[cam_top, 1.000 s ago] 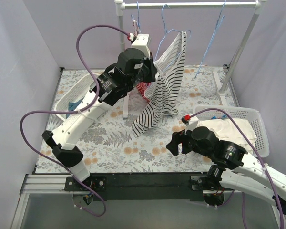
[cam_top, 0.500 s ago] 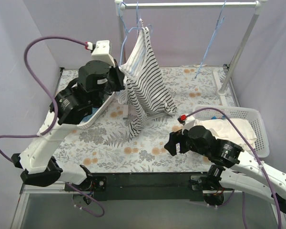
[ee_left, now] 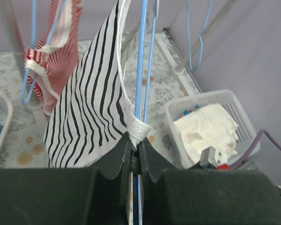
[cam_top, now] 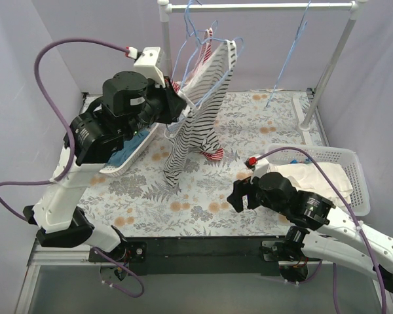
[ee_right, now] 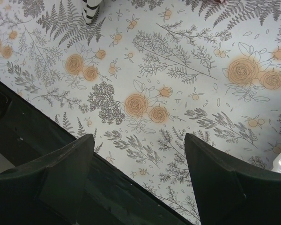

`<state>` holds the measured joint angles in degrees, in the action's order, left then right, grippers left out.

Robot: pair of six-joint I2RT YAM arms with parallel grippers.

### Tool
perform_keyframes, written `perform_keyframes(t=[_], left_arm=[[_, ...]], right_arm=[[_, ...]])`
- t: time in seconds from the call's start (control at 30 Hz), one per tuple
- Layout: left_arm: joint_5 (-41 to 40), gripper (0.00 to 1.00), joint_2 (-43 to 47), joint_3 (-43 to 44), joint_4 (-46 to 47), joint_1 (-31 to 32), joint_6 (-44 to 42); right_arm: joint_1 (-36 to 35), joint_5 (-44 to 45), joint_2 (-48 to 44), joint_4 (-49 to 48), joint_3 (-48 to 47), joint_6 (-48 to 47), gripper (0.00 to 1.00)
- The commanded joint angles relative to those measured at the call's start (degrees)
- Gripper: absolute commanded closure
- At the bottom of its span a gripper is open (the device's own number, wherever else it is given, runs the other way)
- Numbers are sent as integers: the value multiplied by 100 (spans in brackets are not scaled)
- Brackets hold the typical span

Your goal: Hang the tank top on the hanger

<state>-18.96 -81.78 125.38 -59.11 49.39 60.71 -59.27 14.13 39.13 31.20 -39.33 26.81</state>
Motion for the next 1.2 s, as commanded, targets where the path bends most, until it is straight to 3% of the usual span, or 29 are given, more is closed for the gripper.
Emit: perform_keyframes(t=[0.0,0.17,0.4,0.67,1.0,1.07,1.17], left_arm=[[1052,100,-5,-58,119,-8,134],[991,100,170,-224,408,1,301],[622,100,171,-445,778,1,442],[472,100,-92,-103,946,-8,459],[376,100,-84,-57,1112,1,477],[297,100,-40,-110,1139,1,451],[218,100,91,-224,1191,-8,398]], right_arm=[[-15,397,-143,-123,22,44,15],[-24,178,-389,-868,512,-122,15],[-15,-121,-100,-3583,1348,-387,14],[-190,353,1850,-6167,1200,-422,14],[-305,1320,4161,-7162,541,-149,12],[-305,1564,4365,-7189,375,-176,18],[-296,2161,4445,-7049,391,-237,41]])
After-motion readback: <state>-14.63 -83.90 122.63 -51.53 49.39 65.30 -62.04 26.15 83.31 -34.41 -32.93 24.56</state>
